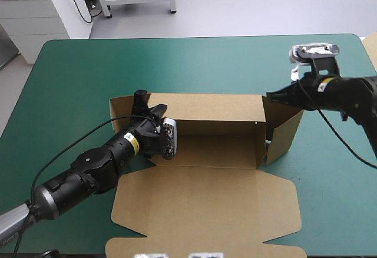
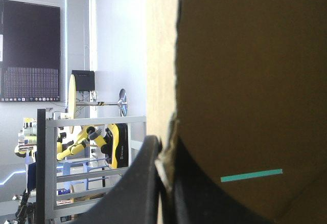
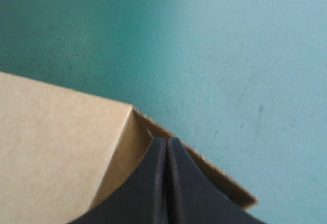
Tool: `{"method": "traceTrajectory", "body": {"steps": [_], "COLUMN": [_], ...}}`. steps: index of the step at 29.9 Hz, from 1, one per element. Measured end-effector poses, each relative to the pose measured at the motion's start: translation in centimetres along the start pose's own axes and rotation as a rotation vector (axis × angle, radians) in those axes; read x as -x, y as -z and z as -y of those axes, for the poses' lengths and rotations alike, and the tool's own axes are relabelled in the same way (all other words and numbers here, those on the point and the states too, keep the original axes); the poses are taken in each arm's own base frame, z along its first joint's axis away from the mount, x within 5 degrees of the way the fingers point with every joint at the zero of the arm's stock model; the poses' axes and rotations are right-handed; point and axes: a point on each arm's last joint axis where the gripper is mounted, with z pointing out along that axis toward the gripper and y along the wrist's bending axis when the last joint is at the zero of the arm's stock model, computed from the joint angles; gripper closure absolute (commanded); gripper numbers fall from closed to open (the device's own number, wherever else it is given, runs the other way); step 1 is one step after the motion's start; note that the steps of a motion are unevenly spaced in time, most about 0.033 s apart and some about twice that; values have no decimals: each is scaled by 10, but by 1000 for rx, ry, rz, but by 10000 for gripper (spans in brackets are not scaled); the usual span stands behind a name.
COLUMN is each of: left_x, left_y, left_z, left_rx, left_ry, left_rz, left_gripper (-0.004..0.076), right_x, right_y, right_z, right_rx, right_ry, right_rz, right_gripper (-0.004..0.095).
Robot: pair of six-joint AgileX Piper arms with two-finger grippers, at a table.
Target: Fold the box
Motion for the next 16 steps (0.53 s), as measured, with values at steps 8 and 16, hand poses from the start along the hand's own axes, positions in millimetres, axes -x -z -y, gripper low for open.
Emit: {"method": "traceTrajectory", "body": {"steps": [8,16], "left_x": [0,0], "left_y": [-1,-1], "left_z": [0,0], "left_rx": [0,1], "left_ry": [1,-1], "left_rz": [-3,-3], "left_gripper": [731,731], "right_x": [32,24], "right_y": [-57,-71], "right_z": [18,32], "right_rx": [-34,-45], "right_ry": [-40,-57], "right_rz": [-106,-248], "right_gripper": [929,929]}}
